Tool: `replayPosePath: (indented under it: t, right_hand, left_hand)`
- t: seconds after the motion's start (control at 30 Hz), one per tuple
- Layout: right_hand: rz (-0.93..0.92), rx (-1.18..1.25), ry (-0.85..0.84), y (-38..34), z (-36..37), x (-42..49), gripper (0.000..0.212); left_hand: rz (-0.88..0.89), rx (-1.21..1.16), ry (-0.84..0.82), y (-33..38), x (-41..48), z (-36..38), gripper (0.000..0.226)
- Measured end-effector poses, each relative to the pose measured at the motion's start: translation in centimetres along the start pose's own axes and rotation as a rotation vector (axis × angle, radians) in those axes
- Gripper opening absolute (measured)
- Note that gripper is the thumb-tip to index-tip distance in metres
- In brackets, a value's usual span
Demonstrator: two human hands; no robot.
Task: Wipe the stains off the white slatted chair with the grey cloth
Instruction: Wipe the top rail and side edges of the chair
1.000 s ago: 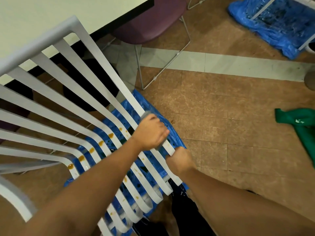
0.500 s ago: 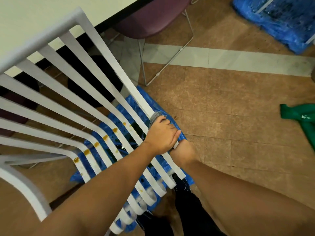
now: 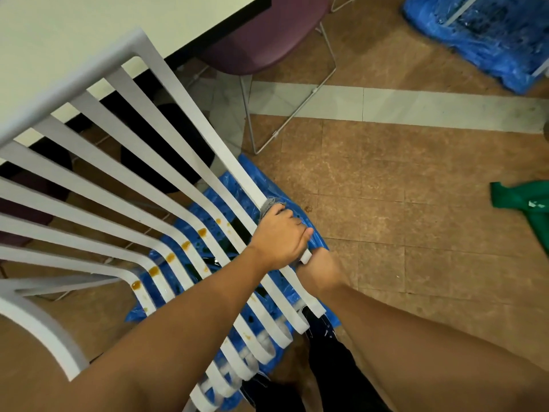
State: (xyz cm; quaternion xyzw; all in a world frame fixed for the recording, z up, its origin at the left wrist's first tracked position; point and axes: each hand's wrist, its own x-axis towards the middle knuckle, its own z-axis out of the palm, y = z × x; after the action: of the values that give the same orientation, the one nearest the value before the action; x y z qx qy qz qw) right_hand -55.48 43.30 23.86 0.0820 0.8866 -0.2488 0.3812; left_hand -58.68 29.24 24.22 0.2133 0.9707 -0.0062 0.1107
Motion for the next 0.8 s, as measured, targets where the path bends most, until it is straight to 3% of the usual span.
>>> replayPosePath:
  t: [0.17,0.37,0.5,0.6,0.7,0.8]
  right_hand:
    - [0.015,0.001,-0.013,-0.2,-0.3,-0.4,0.014]
    - [0.024,-0.008,-0.016,-0.3,-0.4,-0.5,0.016]
    - [0.018,-0.036,0.002,-0.3,-0.5,-0.5,0.017]
    - [0.015,-0.047,0.0,-0.4,-0.6,-0.5,0.017]
    - [0.009,-0.04,-0.003,-0.3,-0.5,-0.4,0.016]
    - [0.007,-0.028,-0.01,-0.2,-0.5,-0.4,0.016]
  left_hand:
    - [-0.039,0.102,-0.041,-7.1,2.0,-2.4,0.054]
    - [-0.238,0.351,0.105,-19.7,4.1,-9.0,0.052]
    - [-0.231,0.498,0.275,-24.6,2.9,-12.9,0.049]
    - [-0.294,0.556,0.279,-24.6,2.2,-12.7,0.049]
    - [-0.405,0.444,0.22,-21.8,3.4,-11.0,0.049]
    - [-0.38,0.304,0.136,-17.3,4.0,-7.1,0.049]
